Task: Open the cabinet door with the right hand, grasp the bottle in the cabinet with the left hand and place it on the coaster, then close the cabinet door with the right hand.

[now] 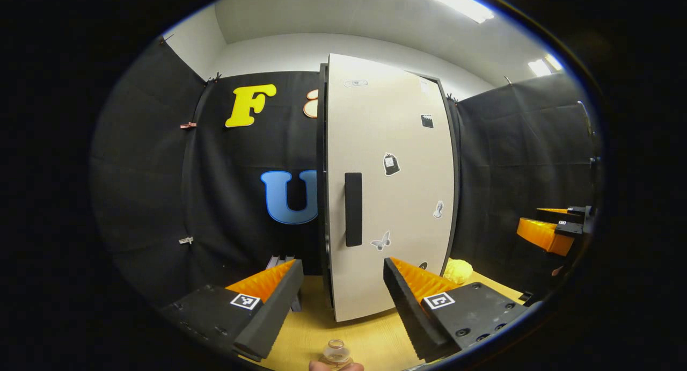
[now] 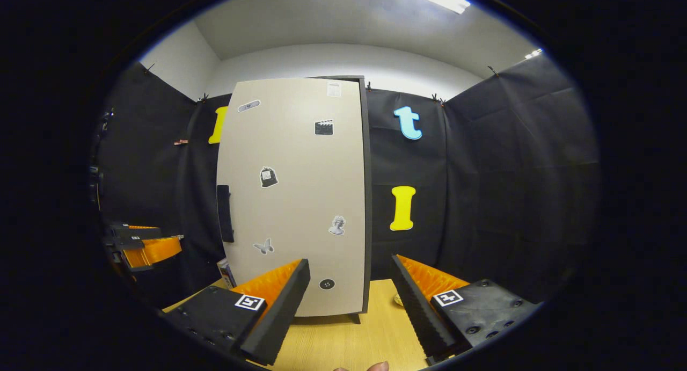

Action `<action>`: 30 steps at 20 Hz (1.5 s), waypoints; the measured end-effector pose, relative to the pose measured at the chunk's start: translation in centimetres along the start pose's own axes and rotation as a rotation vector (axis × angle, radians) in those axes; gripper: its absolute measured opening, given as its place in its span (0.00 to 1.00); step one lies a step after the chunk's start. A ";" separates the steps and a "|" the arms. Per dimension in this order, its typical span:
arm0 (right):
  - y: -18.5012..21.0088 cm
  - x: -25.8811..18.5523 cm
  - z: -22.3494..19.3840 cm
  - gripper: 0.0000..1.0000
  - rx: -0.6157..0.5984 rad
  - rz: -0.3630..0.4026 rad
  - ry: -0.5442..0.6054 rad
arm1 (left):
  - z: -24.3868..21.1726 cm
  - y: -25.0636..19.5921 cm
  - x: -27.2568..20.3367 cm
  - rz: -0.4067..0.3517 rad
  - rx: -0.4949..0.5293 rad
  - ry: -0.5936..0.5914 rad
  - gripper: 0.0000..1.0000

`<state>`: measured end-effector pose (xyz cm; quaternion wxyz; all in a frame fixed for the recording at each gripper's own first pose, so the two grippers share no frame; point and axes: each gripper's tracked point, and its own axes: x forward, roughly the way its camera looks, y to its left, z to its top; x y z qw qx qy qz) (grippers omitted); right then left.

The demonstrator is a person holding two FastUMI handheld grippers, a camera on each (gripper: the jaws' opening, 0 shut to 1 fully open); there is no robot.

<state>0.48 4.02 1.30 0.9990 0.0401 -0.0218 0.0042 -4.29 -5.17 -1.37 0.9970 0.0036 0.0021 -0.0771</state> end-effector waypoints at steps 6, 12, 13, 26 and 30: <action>0.0 -0.3 -0.1 0.98 -0.001 -0.003 -0.001 | 0.0 0.0 -0.3 0.009 0.009 -0.002 0.95; 0.0 -0.4 -0.2 0.98 -0.004 0.000 0.001 | 0.1 0.2 -0.5 0.042 0.011 -0.003 0.95; 0.0 -0.5 -0.2 0.98 -0.006 -0.001 0.002 | 0.1 0.2 -0.6 0.046 0.010 -0.006 0.95; -0.5 -0.9 -0.3 0.98 -0.003 -0.017 0.017 | 0.6 -0.8 -0.7 0.044 0.012 -0.024 0.95; -0.6 -0.8 -0.3 0.98 -0.007 -0.024 0.014 | 0.6 -0.6 -0.6 0.044 0.008 -0.023 0.94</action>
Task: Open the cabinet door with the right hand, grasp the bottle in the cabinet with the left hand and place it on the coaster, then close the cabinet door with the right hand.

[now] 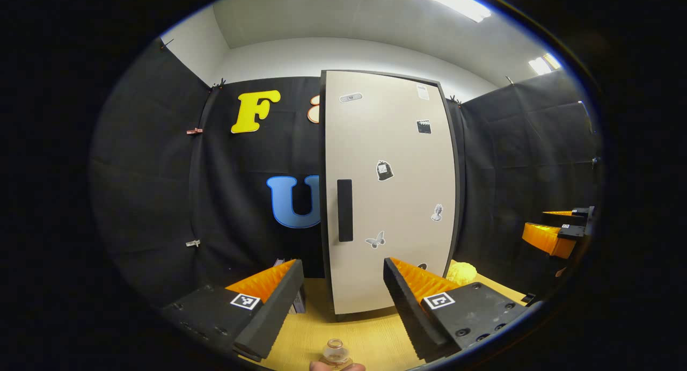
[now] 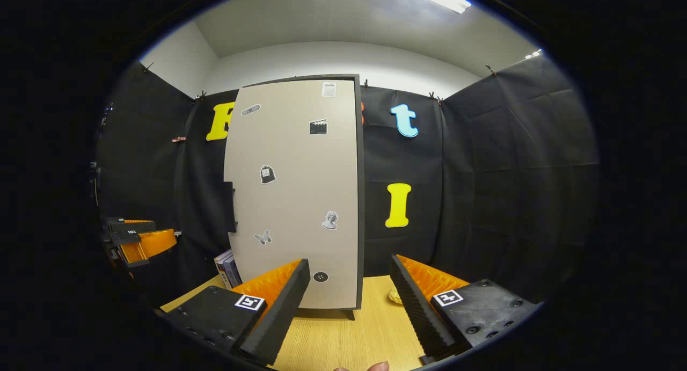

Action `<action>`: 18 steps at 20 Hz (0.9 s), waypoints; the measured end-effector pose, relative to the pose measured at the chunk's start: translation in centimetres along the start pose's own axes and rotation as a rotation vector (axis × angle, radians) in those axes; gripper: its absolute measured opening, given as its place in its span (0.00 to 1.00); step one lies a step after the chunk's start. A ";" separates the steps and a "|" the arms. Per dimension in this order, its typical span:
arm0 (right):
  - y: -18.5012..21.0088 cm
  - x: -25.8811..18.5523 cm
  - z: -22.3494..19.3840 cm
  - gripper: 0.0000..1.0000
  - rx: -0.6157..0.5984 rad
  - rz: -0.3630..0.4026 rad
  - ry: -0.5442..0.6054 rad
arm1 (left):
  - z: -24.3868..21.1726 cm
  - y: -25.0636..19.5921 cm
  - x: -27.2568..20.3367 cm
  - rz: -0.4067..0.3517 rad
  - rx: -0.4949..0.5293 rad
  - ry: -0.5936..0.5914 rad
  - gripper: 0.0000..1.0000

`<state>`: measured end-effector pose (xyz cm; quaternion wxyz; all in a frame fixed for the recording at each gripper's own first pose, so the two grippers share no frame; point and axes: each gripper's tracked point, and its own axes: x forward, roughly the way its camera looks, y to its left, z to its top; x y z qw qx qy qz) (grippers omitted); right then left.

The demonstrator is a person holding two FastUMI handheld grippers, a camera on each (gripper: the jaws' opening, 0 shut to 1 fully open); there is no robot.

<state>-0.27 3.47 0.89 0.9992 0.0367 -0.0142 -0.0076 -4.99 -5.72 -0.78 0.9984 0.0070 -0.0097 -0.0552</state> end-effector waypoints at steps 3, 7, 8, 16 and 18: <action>0.1 0.1 -0.2 0.98 -0.006 0.000 0.004 | -0.1 0.0 0.1 0.001 -0.003 0.000 0.94; 0.2 0.4 -0.1 0.98 -0.004 -0.001 0.004 | -0.1 0.2 0.4 0.001 -0.007 -0.002 0.94; 0.2 0.4 -0.1 0.98 -0.002 -0.001 0.003 | 0.0 0.2 0.5 0.002 -0.005 -0.004 0.94; 0.5 0.9 -0.1 0.98 -0.005 0.005 0.000 | 0.1 0.3 0.7 0.007 -0.001 -0.007 0.94; 0.5 0.9 -0.2 0.98 -0.008 0.005 0.002 | 0.1 0.2 0.7 0.009 -0.003 -0.006 0.94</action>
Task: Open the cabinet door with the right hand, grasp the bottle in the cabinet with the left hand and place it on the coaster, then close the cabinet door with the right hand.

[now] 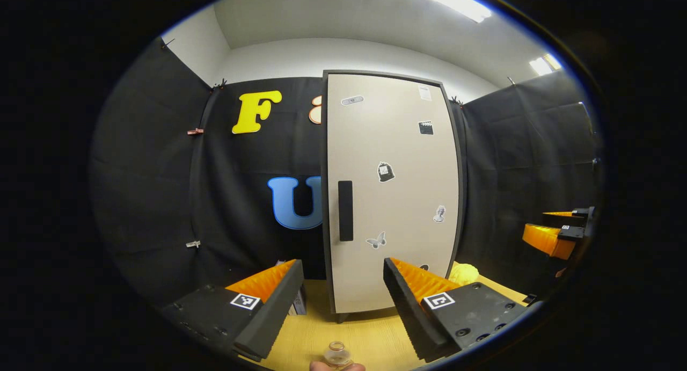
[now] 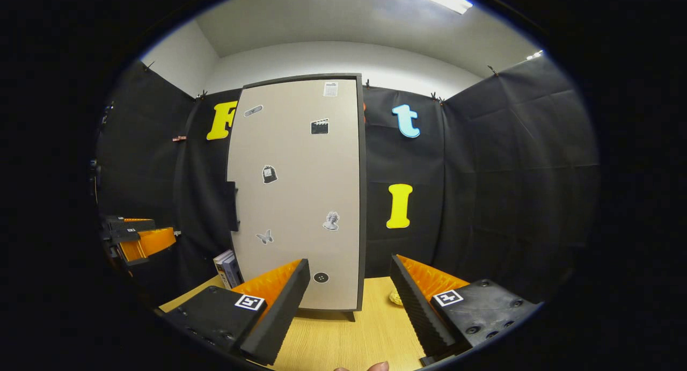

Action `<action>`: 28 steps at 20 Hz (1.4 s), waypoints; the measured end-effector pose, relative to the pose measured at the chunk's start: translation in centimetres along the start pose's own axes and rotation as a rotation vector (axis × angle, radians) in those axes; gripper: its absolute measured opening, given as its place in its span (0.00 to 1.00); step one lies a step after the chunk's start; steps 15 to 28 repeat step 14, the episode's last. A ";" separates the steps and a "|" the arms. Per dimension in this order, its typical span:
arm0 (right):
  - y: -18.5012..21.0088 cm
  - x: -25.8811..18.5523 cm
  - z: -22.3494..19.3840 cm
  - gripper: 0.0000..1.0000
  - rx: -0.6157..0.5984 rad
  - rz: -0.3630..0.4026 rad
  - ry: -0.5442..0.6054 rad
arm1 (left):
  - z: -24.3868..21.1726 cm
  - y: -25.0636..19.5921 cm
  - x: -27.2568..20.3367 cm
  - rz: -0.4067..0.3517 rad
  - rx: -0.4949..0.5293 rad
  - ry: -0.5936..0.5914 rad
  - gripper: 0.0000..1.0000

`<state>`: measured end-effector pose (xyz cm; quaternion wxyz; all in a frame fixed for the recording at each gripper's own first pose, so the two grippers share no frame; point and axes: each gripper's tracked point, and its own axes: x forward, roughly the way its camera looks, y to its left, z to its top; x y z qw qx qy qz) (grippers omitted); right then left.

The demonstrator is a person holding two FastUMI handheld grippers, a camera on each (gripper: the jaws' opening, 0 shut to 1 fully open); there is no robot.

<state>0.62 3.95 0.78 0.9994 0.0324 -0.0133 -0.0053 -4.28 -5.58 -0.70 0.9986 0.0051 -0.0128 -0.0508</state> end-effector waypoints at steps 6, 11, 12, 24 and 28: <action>-0.1 0.0 0.0 0.98 -0.001 -0.001 0.001 | -0.1 -0.3 0.1 -0.003 0.003 0.004 0.95; -0.2 -0.1 0.0 0.98 0.000 -0.003 0.002 | -0.1 -0.6 0.1 -0.003 0.003 0.004 0.95; -0.2 0.0 0.0 0.98 0.000 -0.004 0.002 | -0.1 -0.6 0.1 -0.003 0.001 0.004 0.95; -0.3 -0.1 -0.1 0.98 0.002 -0.004 0.005 | -0.2 -0.7 0.1 -0.003 0.002 0.007 0.95; -0.3 -0.1 -0.1 0.98 0.002 -0.004 0.005 | -0.2 -0.7 0.1 -0.003 0.002 0.007 0.95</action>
